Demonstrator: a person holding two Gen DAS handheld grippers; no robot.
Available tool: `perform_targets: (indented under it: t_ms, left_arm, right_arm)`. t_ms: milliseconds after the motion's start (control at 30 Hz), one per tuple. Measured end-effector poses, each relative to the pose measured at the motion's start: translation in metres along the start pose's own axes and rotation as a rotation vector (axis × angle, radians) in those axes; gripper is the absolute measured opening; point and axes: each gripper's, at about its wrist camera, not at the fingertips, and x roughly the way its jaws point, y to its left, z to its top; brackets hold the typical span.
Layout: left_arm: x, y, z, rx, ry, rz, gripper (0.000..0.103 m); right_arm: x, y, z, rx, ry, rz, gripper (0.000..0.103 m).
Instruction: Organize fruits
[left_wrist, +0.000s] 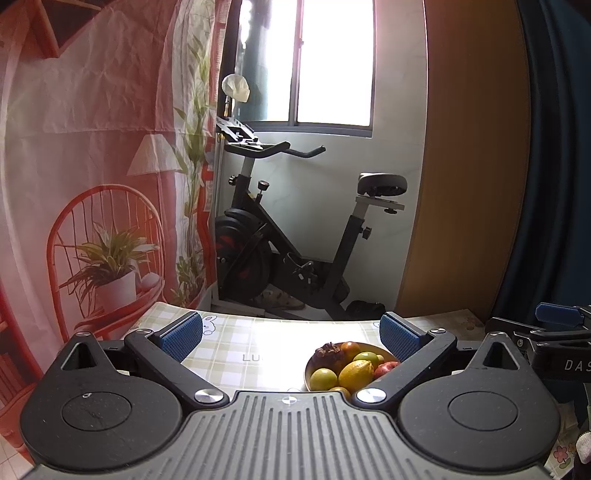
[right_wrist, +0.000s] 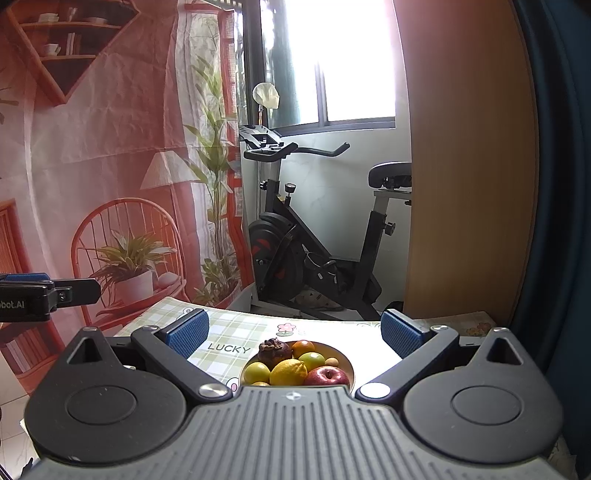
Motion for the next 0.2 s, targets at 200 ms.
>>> perform_targets:
  t_ms: [200]
  left_arm:
    - [0.0011, 0.0000, 0.0008, -0.005, 0.009, 0.000, 0.103]
  right_arm:
    - [0.0003, 0.0012, -0.0014, 0.001, 0.007, 0.006, 0.101]
